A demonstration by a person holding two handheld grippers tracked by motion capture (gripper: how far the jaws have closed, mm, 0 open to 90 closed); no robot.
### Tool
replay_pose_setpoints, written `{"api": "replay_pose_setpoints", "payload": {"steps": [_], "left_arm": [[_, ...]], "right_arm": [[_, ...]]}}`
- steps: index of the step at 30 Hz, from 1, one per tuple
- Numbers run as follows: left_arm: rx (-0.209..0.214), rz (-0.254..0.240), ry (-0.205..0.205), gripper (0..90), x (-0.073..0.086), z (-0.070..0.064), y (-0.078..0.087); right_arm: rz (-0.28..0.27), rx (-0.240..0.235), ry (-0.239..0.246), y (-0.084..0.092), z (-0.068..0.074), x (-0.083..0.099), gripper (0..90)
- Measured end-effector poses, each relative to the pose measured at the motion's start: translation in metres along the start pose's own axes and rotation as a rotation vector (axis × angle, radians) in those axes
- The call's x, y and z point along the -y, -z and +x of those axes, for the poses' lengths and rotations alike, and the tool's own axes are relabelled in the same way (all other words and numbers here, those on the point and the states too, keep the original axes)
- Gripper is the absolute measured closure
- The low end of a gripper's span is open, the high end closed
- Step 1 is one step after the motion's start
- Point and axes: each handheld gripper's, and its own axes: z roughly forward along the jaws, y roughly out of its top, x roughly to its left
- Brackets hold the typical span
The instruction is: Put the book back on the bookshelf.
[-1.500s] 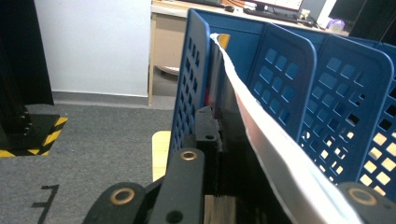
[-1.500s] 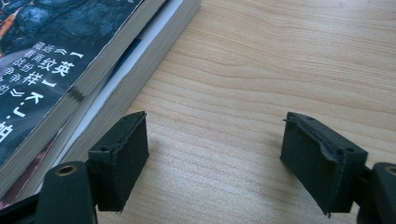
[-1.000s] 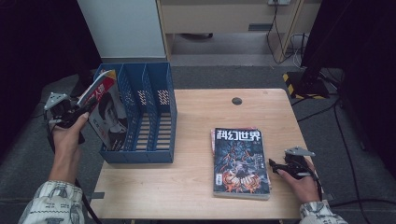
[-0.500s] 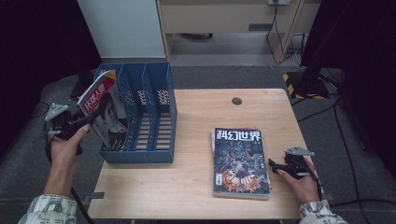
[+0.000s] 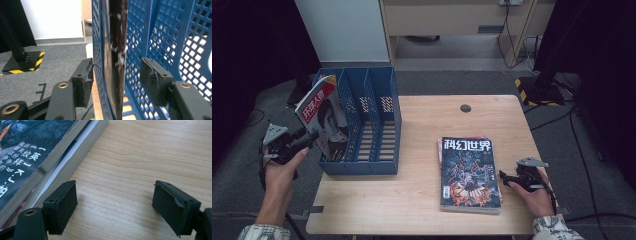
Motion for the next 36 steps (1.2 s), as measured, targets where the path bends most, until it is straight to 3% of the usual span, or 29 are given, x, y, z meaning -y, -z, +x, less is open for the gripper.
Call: {"api": "replay_pose_setpoints", "payload": {"steps": [5, 19, 26, 34, 36], "left_arm": [[0.016, -0.002, 0.007, 46.5, 0.008, -0.001, 0.010], [0.085, 0.023, -0.039, 46.0, 0.015, -0.023, 0.015], [0.137, 0.038, -0.062, 45.2, 0.013, -0.041, 0.008], [0.203, 0.070, -0.087, 43.5, 0.011, -0.073, -0.011], [0.221, 0.074, -0.095, 43.4, 0.010, -0.082, -0.015]], "right_arm": [[-0.001, 0.000, 0.001, 0.000, 0.000, 0.000, 19.7], [0.000, -0.001, 0.002, 0.000, 0.000, 0.000, 19.3], [0.001, 0.000, 0.002, 0.000, 0.000, 0.000, 19.1], [0.003, 0.000, 0.001, 0.000, 0.000, 0.000, 18.6], [0.001, -0.003, 0.003, 0.000, 0.000, -0.001, 22.4]]}}
